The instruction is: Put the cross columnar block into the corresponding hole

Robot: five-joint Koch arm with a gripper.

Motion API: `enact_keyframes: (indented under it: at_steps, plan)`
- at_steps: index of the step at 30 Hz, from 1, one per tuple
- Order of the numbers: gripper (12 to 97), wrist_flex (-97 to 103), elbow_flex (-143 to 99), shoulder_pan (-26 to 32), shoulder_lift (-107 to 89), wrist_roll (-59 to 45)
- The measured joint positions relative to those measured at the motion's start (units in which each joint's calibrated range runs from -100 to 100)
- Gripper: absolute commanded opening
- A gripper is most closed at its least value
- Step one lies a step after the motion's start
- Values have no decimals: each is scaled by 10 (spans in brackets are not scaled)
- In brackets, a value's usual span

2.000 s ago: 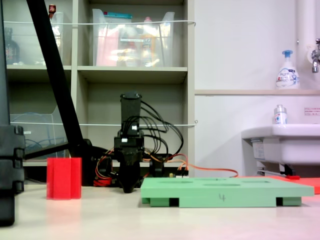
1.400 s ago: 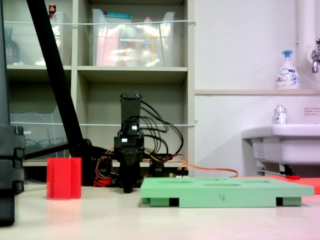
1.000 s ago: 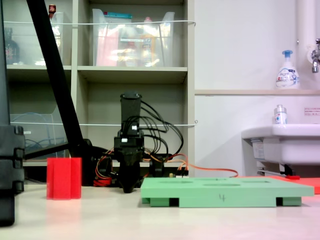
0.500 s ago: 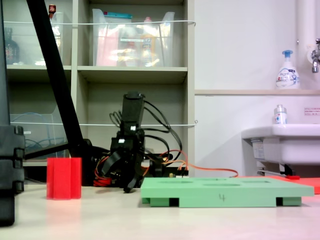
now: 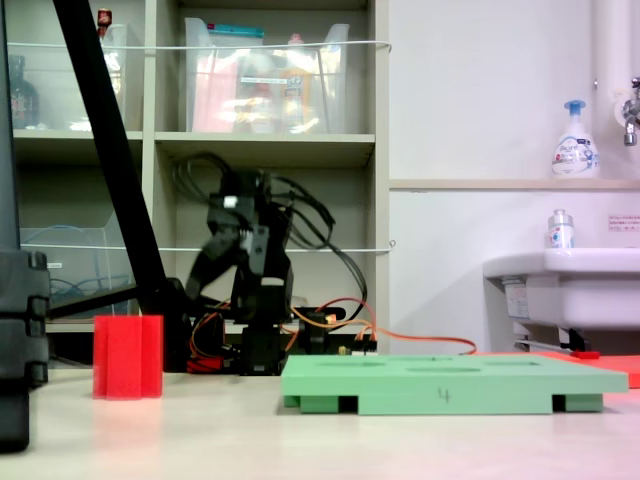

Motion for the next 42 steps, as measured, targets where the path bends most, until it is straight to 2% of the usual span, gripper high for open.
enact_keyframes:
  at_steps: [4,10,26,42]
  plan:
    - [723,-160,253,-13,198,0]
    - [925,-219,336,-30,339,0]
    - [930,-222,509,-54,674,-22]
    - [928,-223,589,-57,878,-37]
